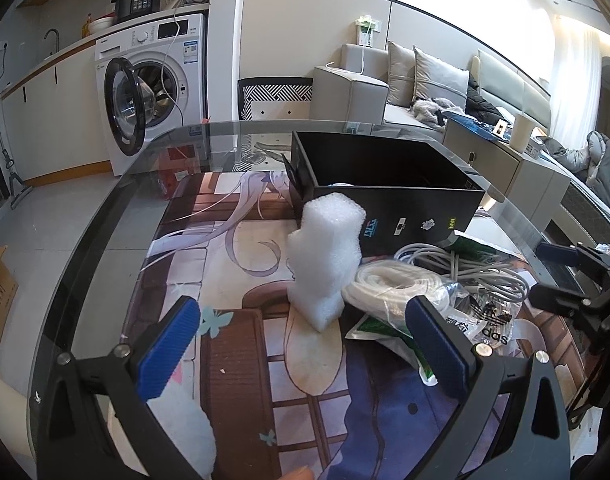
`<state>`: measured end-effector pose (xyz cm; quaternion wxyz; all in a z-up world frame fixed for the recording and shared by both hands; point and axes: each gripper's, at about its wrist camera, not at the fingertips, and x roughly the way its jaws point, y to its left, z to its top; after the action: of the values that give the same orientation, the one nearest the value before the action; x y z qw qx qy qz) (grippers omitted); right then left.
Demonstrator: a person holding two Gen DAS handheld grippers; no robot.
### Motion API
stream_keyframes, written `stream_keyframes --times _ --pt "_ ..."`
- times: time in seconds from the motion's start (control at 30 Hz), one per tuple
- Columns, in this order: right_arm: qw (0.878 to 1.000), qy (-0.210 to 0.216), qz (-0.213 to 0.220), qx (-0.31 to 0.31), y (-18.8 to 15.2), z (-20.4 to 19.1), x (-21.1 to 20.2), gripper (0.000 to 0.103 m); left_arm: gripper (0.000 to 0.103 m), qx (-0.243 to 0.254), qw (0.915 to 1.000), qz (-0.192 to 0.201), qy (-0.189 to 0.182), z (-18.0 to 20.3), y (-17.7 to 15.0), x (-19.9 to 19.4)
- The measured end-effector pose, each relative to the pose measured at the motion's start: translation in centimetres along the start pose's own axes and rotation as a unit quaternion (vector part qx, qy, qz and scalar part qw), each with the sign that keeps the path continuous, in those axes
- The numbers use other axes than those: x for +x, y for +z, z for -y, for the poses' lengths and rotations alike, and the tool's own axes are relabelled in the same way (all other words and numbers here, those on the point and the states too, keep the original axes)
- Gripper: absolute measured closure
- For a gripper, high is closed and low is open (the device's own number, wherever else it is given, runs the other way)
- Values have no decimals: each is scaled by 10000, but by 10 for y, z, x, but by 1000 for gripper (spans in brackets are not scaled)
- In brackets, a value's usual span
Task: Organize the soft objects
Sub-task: 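Move the left gripper to the white foam block beside the cables, then close the left gripper on the white foam block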
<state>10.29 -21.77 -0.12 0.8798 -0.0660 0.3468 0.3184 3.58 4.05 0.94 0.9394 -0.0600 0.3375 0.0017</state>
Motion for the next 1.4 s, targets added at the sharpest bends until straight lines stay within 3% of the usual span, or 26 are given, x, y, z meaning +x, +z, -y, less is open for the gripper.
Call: stream_keyframes --times 0.33,0.6,0.73,0.8,0.87,0.97,1.03,1.4 --pt "10000 -85 37 -5 8 6 3 0 0 -250 9996 -80 56 -15 2 14" --pt "10000 -50 85 12 17 7 10 0 2 -344 9990 -124 -244 -17 11 24" --pt "10000 -43 34 -56 23 6 16 0 12 -295 9988 -149 -352 -15 14 28" --pt "10000 -16 -2 -94 25 4 19 0 24 -285 9986 -162 -411 -13 15 29" --pt "9999 -1 -35 -133 28 3 23 0 43 -272 9981 -240 -500 -12 16 33" --pt "9999 -15 -77 -141 30 4 29 0 61 -233 9979 -291 -535 -10 15 35" --pt "9999 -104 -91 -93 32 7 32 0 67 -176 9981 -301 -515 -8 15 36" --pt "9987 -496 -60 -72 35 23 36 0 69 -48 9981 -174 -582 -3 18 32"
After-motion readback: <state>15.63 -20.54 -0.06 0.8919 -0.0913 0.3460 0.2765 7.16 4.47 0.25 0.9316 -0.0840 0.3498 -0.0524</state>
